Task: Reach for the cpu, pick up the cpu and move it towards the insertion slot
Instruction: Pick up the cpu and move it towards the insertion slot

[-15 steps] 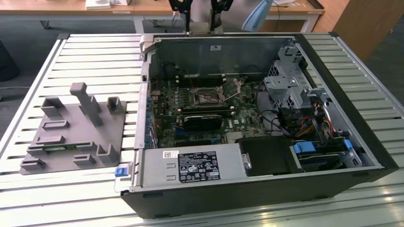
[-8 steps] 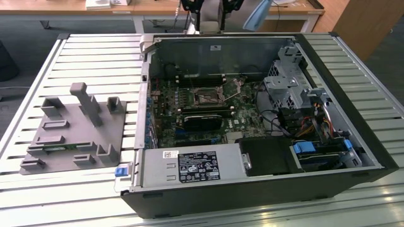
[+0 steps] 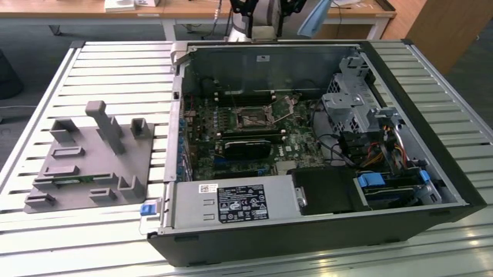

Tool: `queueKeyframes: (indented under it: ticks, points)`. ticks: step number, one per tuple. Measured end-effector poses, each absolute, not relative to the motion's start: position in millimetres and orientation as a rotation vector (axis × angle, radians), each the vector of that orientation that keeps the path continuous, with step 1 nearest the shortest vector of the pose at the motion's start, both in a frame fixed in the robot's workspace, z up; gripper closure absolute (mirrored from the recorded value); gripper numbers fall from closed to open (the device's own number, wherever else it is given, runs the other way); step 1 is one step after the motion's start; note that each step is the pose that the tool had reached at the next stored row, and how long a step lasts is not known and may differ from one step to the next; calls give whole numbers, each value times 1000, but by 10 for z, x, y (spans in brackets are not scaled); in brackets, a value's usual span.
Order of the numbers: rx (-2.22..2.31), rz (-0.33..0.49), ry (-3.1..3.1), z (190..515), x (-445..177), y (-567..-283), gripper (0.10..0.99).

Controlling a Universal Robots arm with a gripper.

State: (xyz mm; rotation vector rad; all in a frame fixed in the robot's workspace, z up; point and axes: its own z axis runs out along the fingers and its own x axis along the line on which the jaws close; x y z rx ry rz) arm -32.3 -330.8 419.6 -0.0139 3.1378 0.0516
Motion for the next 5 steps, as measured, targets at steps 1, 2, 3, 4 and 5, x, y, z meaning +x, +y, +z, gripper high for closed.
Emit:
queueKeyframes:
  ticks: [1, 2, 3, 4, 5]
  points:
    - [-14, 51, 3138, 4197, -322, -3308, 553]
    - [-14, 51, 3138, 4197, -321, -3308, 553]
    - [-14, 52, 3138, 4196, -320, -3308, 553]
    - [-14, 51, 3138, 4197, -320, -3308, 553]
    - [-14, 52, 3138, 4197, -320, -3308, 553]
